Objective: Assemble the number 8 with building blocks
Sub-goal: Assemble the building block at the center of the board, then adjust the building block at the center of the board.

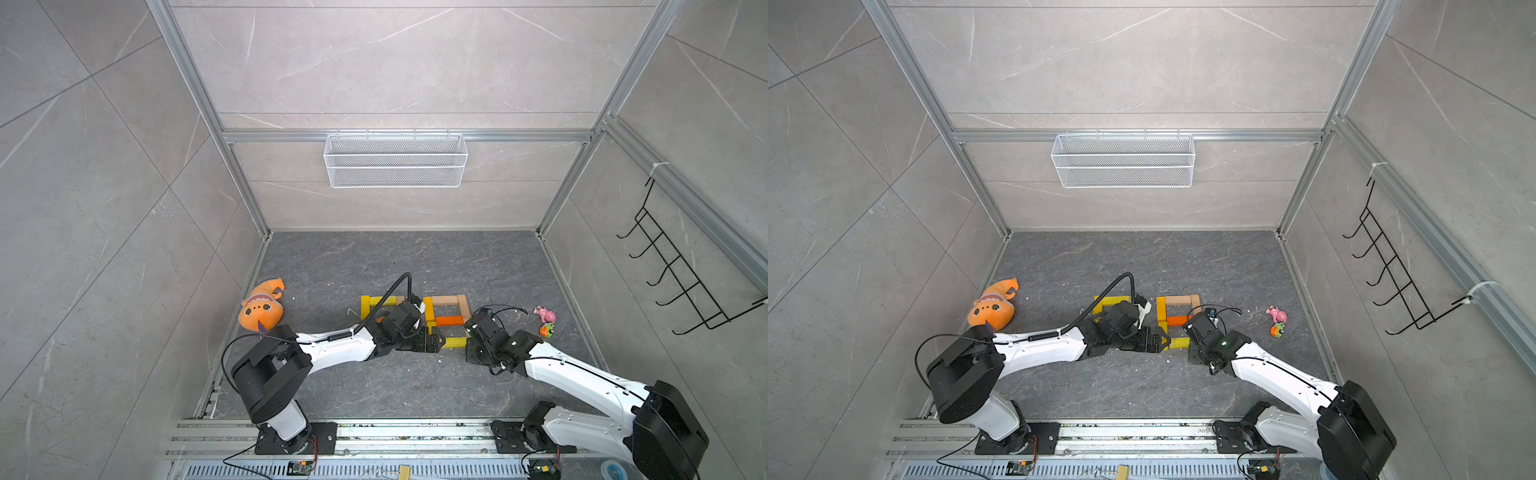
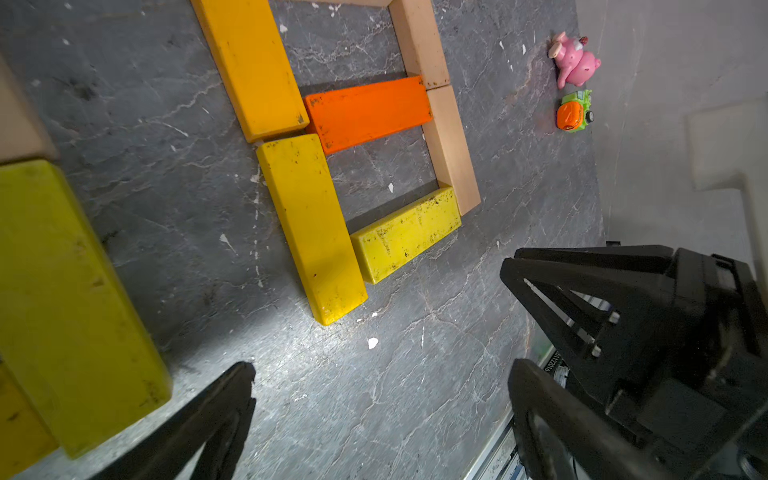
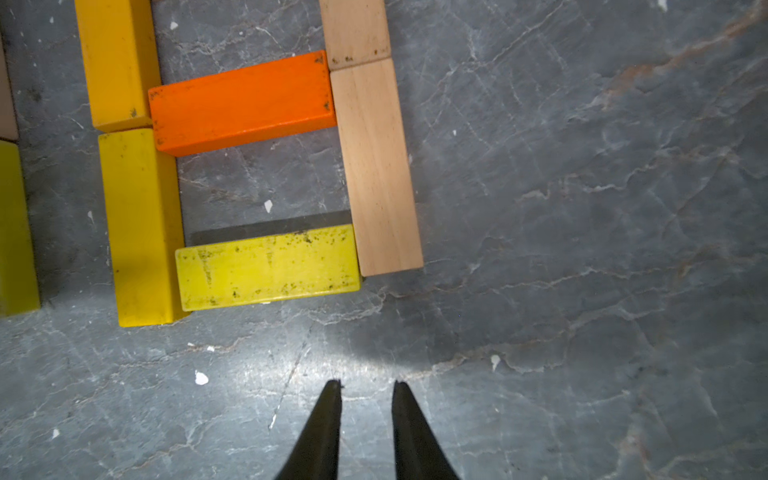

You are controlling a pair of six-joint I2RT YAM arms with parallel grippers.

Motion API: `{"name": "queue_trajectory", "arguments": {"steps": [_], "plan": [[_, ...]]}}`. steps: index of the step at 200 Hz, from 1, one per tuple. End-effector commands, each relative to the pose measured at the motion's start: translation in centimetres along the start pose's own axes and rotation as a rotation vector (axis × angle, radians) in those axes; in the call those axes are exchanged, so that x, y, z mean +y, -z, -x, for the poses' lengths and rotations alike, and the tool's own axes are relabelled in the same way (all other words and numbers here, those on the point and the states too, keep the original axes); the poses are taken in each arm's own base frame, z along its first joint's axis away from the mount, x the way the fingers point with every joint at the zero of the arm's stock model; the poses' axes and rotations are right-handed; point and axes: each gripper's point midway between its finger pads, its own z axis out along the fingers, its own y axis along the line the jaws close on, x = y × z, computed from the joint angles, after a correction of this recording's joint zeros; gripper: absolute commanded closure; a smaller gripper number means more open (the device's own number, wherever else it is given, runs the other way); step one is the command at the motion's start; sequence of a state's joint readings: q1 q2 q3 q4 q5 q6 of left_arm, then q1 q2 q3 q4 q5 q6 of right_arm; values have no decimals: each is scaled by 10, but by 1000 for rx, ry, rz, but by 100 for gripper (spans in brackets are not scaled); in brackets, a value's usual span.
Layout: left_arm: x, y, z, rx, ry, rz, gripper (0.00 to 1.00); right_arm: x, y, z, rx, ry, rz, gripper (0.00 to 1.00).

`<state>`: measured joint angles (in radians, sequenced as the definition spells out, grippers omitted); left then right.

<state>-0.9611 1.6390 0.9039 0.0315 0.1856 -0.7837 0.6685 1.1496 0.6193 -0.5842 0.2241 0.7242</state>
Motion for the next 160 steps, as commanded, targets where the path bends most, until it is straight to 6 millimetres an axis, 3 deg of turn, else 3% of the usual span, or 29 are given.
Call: {"name": "queue_trajectory", "arguments": {"steps": [1, 63, 160], "plan": [[-18, -7, 8, -9, 19, -40, 2, -8, 2, -3, 1, 6, -22, 74], [-14, -29, 6, 20, 53, -24, 2, -12, 2, -5, 4, 5, -29, 74], [-18, -42, 6, 46, 67, -52, 2, -16, 2, -7, 6, -2, -30, 75]]}}
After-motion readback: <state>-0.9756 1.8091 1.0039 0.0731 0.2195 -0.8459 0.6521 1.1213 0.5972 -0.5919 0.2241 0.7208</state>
